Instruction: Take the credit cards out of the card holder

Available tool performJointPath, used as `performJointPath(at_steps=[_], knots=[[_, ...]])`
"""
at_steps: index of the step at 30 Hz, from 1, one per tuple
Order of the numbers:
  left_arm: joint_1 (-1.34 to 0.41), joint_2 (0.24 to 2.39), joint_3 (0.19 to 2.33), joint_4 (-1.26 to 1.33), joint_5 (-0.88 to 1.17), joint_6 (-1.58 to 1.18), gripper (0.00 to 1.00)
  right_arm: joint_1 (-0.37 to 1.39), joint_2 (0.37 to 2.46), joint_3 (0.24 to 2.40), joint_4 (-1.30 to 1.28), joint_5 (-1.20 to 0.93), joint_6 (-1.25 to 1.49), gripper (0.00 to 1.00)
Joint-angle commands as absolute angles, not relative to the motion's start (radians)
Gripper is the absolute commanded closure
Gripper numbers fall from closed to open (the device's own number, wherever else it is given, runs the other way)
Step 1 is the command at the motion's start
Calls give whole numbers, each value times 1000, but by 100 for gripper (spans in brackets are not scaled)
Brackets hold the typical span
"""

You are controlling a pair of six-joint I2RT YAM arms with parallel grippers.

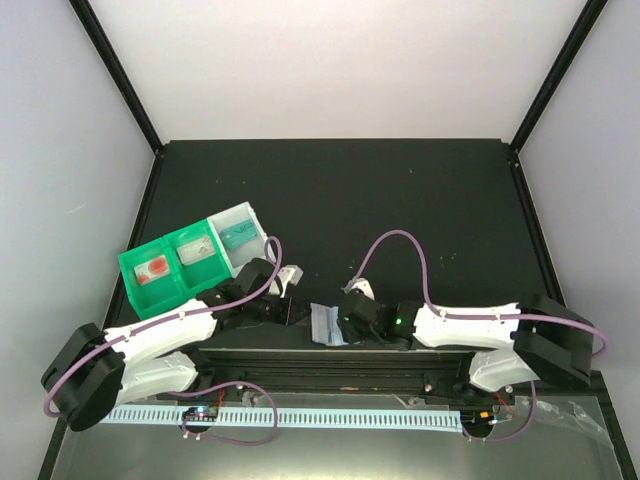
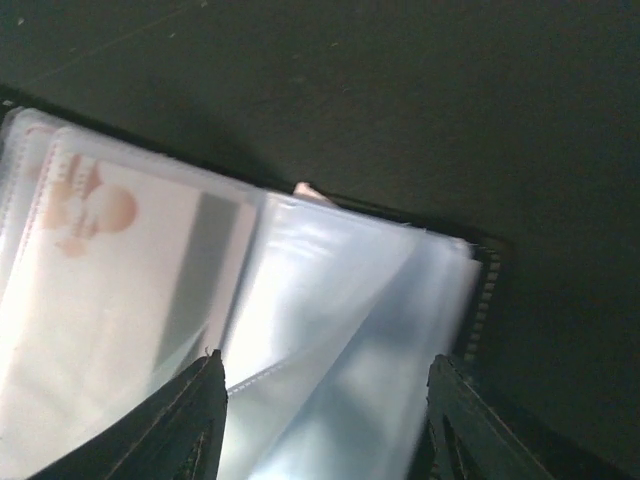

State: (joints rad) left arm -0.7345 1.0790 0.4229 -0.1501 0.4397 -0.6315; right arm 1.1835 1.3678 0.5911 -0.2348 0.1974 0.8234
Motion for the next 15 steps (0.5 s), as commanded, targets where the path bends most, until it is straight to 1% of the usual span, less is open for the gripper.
performJointPath(at_steps=[1, 4, 8, 12, 15], knots=[[-735, 1072, 432, -132, 446, -641, 98, 1187, 1303, 589, -339, 344, 843, 44], [-735, 1076, 434, -130, 451, -641, 98, 1187, 1259, 603, -359, 344, 834, 45], [-735, 1077, 430, -126, 449, -643, 98, 1188, 1215, 608, -298, 268, 805, 45], [-735, 1075, 428, -124, 450, -647, 98, 1187, 1228, 604, -203, 177, 813, 44], [-735, 1075, 431, -122, 451, -647, 98, 1189, 1271, 608, -137, 116, 826, 41]])
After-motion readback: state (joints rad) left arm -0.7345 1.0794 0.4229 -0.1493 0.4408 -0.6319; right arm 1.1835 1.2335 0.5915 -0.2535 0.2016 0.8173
